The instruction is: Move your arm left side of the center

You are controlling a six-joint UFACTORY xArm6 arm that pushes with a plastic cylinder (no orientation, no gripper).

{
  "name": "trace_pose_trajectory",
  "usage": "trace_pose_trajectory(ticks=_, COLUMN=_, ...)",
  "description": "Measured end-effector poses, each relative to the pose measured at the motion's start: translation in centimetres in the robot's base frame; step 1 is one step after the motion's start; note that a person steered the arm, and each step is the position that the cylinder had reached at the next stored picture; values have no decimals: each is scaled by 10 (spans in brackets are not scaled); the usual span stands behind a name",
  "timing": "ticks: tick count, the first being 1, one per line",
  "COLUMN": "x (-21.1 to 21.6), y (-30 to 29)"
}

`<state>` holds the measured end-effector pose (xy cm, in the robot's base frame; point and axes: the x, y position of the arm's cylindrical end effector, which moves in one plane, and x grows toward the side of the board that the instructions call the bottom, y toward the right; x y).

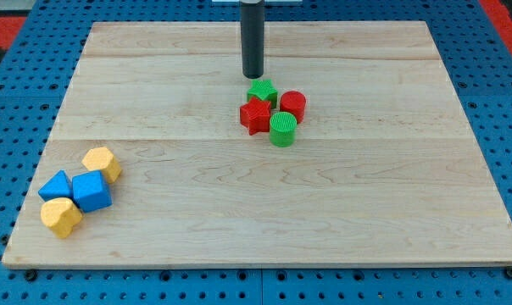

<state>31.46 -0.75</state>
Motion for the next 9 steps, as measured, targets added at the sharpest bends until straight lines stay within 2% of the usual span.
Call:
trace_pose_trajectory(ticks=3, x=0, y=0)
trace_pose_trajectory(ticks=4, x=0, y=-28)
trace_pose_trajectory(ticks=5, x=0, y=-94)
trace_pose_trajectory(ticks=7, x=4, y=88)
trace_pose_trajectory(ticks=8, x=37, y=122)
trace_pose_trajectory(ticks=9, x=91, y=146)
